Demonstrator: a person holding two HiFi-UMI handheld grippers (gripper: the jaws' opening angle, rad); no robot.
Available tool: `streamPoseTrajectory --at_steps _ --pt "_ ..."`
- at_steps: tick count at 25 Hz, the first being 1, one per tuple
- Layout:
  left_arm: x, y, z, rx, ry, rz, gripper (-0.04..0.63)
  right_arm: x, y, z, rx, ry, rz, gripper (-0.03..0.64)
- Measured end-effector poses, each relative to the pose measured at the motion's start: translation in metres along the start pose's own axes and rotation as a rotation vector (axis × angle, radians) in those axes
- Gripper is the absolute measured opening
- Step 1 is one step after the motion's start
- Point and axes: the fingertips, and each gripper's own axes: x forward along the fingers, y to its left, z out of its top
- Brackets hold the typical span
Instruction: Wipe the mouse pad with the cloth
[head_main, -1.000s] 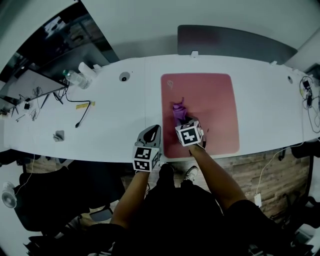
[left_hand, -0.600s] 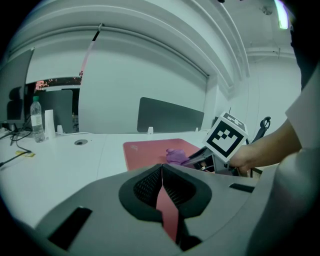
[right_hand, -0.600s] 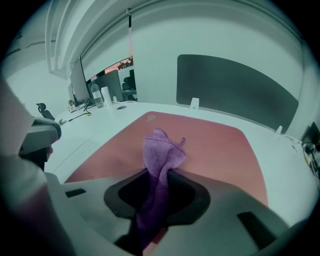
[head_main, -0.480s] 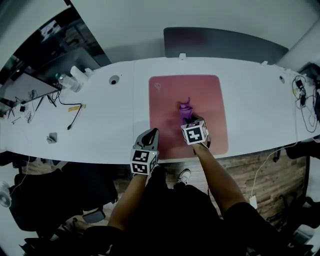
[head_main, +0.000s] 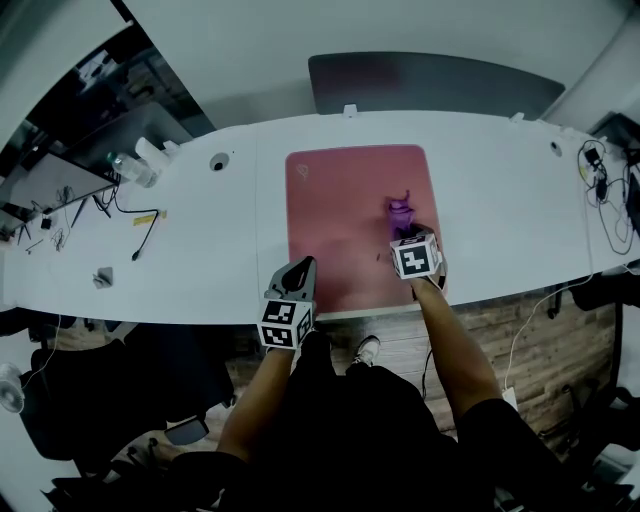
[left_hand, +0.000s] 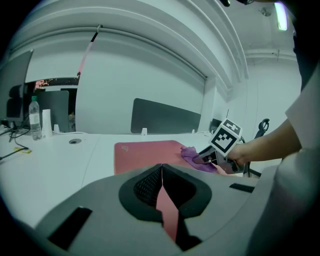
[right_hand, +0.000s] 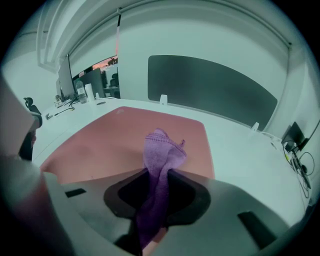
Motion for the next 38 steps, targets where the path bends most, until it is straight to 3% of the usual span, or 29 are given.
streamPoseTrajectory --at_steps 10,15,22,30,38 --pt "-0.009 -0.011 -0.001 0.027 0.007 0.016 0.023 -0.013 -0.066 -0.022 0.027 0.015 -0.091 0.110" --pt "-0.020 -0.015 -0.003 0.093 0.030 0.017 0.023 -0.016 -0.074 -0.023 0.021 -0.001 -0.124 0.110" --pt "-0.030 -0.018 -0.006 0.099 0.030 0.023 0.023 -0.018 -0.081 -0.026 0.070 -0.021 -0.159 0.115" --pt "-0.040 -0.011 -0.016 0.061 0.020 0.033 0.023 -0.053 -0.019 0.010 0.056 -0.182 -0.056 0.117" --pt "-0.050 0.004 -0.027 0.020 0.029 0.074 0.023 -0.066 0.086 0.020 0.016 -0.210 0.121 0.118"
